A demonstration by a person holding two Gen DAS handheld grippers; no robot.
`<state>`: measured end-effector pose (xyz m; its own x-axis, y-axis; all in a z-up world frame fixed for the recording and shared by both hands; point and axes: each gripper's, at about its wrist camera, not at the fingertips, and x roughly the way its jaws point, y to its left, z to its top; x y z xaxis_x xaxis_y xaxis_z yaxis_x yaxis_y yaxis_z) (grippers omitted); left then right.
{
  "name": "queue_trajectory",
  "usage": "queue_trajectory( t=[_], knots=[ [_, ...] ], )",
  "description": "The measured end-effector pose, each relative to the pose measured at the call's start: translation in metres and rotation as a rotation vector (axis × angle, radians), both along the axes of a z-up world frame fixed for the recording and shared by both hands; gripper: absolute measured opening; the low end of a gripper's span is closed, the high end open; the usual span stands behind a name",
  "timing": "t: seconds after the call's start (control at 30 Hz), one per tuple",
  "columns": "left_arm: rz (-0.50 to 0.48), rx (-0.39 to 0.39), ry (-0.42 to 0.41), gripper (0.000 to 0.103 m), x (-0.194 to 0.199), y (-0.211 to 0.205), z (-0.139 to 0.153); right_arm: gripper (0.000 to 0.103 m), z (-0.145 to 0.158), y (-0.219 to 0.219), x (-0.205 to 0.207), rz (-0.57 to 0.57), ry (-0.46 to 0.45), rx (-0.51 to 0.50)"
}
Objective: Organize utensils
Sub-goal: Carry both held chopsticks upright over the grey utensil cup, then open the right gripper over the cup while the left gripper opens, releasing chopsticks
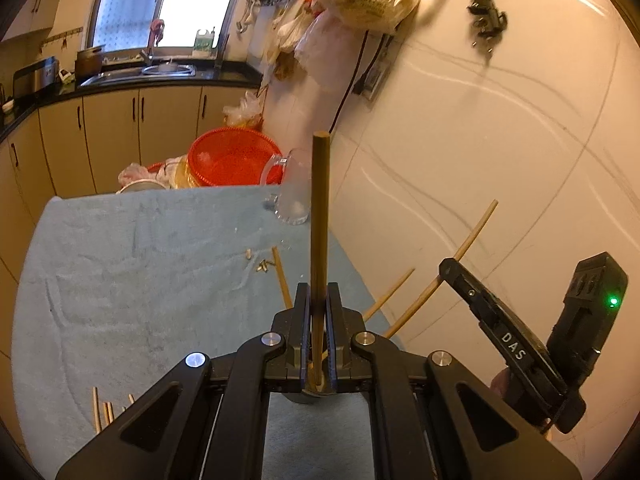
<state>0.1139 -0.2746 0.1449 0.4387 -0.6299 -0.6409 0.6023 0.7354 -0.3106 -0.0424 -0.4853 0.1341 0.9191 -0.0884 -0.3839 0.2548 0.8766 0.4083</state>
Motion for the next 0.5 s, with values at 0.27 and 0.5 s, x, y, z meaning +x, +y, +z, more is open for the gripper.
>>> queue_trajectory(
  t=[0.27, 0.5],
  knots=[
    [0.015, 0.038, 0.045, 0.006, 0.013, -0.009, -0.031, 0.008, -0.027, -0.001, 0.007, 0.002, 0.051, 0.033],
    [0.019, 0.065, 0.081, 0.006, 0.019, -0.017, -0.053, 0.008, -0.049, -0.005, 0.013, 0.005, 0.096, 0.078]
  ],
)
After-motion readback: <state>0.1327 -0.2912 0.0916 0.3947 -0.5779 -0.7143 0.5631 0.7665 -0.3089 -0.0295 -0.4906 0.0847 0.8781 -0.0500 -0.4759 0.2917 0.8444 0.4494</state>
